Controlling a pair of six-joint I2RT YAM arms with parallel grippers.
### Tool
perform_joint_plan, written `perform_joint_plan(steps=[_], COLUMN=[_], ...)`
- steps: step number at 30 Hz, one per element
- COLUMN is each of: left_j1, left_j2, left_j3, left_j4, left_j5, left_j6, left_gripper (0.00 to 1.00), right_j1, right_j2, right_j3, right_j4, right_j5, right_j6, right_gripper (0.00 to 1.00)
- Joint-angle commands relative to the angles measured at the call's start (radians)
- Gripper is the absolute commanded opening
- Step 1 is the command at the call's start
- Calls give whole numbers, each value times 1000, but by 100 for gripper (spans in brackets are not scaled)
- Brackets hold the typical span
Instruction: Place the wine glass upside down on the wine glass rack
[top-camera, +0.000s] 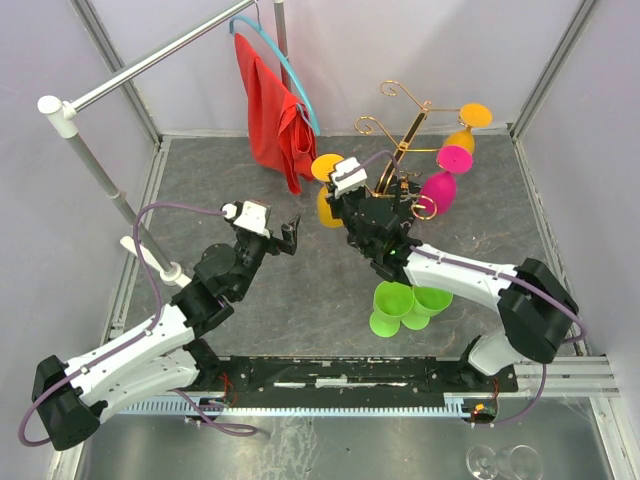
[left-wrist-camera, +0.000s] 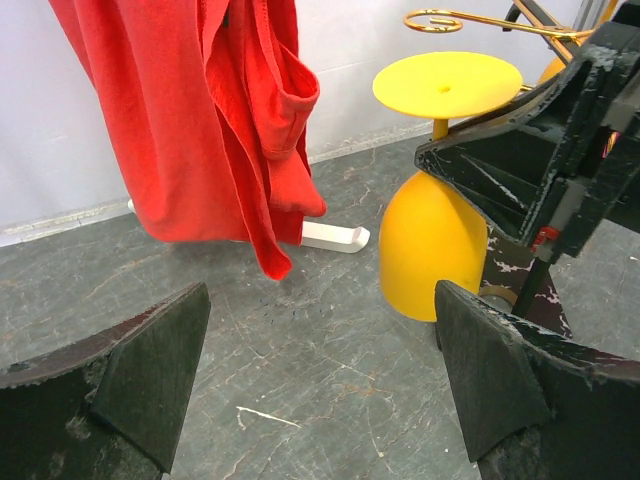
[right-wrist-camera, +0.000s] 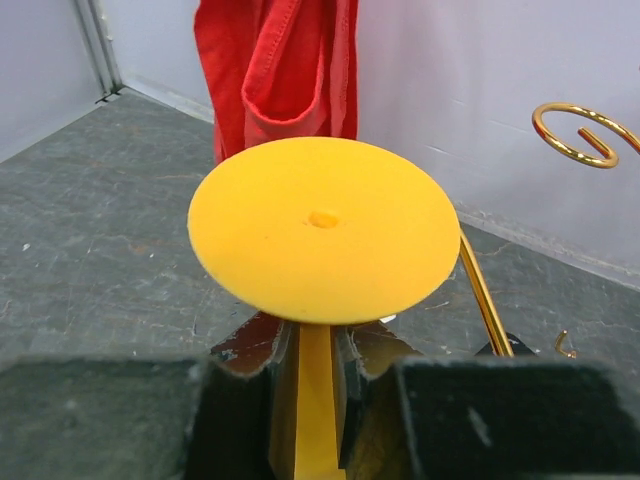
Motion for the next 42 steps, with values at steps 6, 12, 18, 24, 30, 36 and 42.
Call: perform_joint_plan(steps=[6,12,18,24,30,36,42], left_j1=[5,4,4,5,4,5,5], left_j2=[-19,-21,-12,9,20,17,32], left_j3=[-9,-5,7,31,48,37,32], left_j4=[44,38,20,-4,-20,-37,-75], left_j5=[-22,-21,-22,-17,-15,-17,13], left_j6=[-50,-55,-58,-65,-69,-74,-96], left_gripper=[99,99,99,99,99,99,99], right_j1=[15,16,15,15,16,16,16], right_j2=[-94,-130,-181,-239,-317,-433,-524], right_j3=[-49,-81,-115,-107,-121,-75,24], right_j4=[-20,-49,-78,-172,-269,-482,-766], right_j5=[-113,-68,35,42,39,2,5], right_j6=[8,6,4,19,62,112,190], right_gripper=[23,22,31,39,43,49,57])
